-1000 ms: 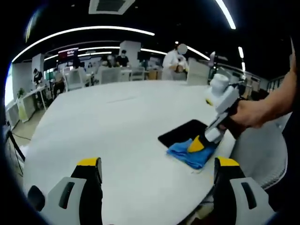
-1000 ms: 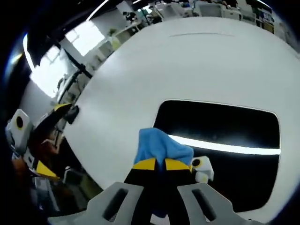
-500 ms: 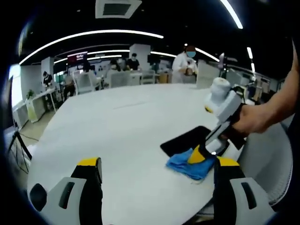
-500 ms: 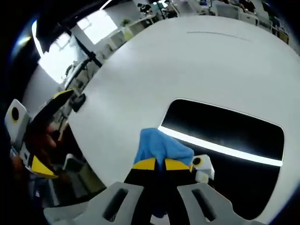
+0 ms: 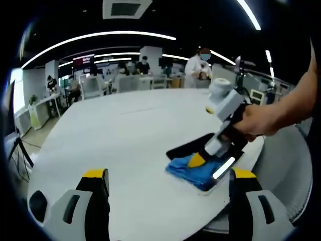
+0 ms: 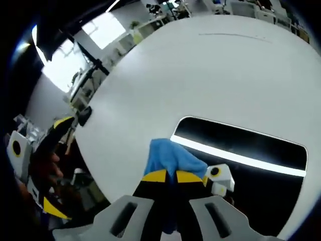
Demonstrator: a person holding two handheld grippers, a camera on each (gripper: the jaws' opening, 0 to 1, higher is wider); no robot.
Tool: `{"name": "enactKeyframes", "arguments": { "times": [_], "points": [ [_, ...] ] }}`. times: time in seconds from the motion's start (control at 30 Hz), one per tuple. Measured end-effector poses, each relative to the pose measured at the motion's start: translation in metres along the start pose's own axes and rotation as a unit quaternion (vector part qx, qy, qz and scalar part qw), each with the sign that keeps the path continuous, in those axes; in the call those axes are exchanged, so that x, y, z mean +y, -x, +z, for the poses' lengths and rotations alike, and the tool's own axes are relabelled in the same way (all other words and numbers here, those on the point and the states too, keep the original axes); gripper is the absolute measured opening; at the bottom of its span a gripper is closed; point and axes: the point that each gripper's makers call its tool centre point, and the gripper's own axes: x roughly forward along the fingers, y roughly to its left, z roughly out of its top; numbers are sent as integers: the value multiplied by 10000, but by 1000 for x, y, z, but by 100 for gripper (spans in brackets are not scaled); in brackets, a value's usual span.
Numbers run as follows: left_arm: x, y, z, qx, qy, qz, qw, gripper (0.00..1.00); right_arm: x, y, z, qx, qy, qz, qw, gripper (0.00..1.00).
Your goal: Wipe the mirror surface with the cleaning cloth until all visible marks leave the cleaned area.
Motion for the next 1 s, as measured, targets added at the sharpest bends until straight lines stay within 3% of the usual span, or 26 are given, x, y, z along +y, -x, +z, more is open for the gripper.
{"name": "enactKeyframes", "arguments": {
  "times": [0.53,0.6,0.73,0.8,1.0],
  "points": [
    [4,2,-11,52,87,108,9999,100,-17,-10,40,-12,383,-91,9992,0],
    [-1,1,-16,141,36,41,9999,100,-20,-14,47,9,637,-85,9979,0],
    [-5,1,-22,302,-160,-86,9994,100,-27,-18,61,30,560,-102,9984,0],
    [-3,1,-23,296,-132,-77,9994,100,-27,-19,60,112,449,-60,9989,0],
    [-5,-3,-22,282,-77,-92,9995,100,-25,-18,60,26,685,-94,9976,0]
  ]
}}
